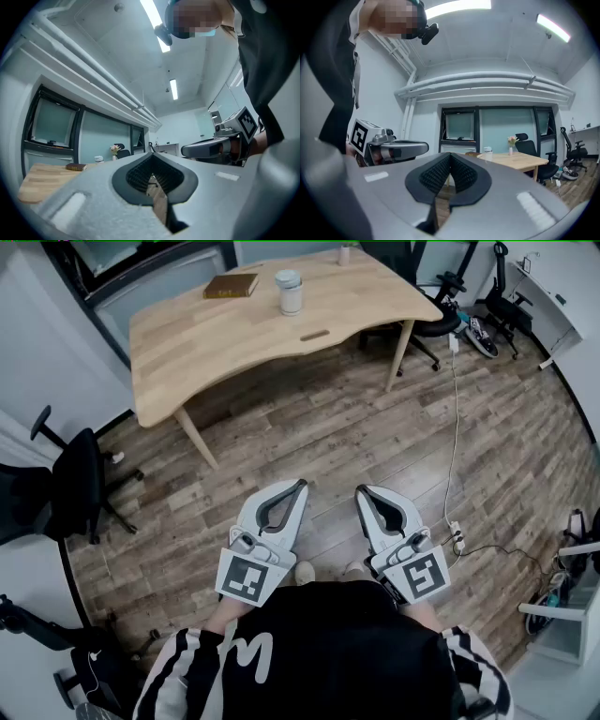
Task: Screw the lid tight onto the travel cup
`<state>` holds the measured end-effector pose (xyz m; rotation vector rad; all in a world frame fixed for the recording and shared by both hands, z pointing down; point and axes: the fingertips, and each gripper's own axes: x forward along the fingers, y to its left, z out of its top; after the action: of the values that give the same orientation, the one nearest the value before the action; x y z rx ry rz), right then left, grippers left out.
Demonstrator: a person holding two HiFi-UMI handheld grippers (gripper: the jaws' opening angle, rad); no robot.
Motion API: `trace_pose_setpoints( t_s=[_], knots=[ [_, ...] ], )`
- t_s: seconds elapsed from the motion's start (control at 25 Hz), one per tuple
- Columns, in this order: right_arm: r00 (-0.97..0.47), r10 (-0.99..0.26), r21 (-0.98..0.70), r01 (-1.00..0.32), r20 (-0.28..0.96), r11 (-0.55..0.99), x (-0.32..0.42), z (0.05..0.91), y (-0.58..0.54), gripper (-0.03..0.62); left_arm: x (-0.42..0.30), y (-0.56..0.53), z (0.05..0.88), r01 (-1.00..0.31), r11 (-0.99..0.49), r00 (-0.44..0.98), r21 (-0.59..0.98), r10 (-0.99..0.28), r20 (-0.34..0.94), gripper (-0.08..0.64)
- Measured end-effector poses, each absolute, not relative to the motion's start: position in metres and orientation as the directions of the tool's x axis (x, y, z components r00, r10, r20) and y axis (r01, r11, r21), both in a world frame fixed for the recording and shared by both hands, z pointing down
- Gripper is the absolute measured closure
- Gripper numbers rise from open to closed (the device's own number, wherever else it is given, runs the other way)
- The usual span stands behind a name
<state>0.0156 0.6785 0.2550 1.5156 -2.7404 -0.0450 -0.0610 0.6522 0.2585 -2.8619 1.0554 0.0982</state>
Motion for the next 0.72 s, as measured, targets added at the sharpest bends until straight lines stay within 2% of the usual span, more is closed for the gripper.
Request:
trace_pose_setpoints(
  t_s=[0.72],
  knots=[
    [-0.538,-0.843,0.027,-0.843,-0.019,0.537,0.003,0.254,0.677,0.592,-0.075,0.647,0.262,-0.669,-0.743,0.741,-0.029,-0.663,-0.105,0.558]
  ],
)
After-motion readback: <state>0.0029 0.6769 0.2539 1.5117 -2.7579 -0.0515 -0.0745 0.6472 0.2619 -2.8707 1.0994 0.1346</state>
